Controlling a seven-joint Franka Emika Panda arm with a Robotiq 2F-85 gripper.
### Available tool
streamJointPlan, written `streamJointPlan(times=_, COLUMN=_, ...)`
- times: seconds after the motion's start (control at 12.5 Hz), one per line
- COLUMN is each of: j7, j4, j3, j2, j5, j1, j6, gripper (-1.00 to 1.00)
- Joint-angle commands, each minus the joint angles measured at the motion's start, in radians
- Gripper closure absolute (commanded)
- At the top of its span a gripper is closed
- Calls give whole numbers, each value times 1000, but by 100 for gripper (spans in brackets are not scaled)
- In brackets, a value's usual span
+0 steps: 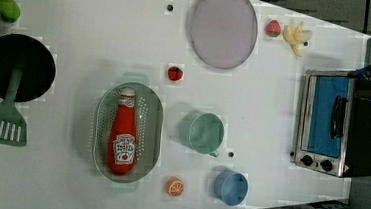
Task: Pick ketchup from strainer and place it on the table
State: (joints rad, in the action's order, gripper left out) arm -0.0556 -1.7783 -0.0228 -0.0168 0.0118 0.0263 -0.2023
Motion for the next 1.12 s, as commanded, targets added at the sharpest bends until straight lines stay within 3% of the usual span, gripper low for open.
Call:
streamJointPlan(times=0.08, j7=103, j4=-115, j3=-50, j2=301, j5=-28, j1=101, j6=183, gripper=-59)
streamJointPlan(times=0.24, j7=103, j4=-115, j3=-79, j2=292, j5=-49, j1=91, j6=168, gripper=-99)
streamJointPlan(times=0.56, j7=103, j4=-115, j3=-197, j2=252, j5=-50, j1=62, j6=127, gripper=-100)
streamJointPlan(times=1.12, j7=106, j4=-117, j3=-518, j2=99, j5=-49, j1=29, j6=-34, gripper=-100)
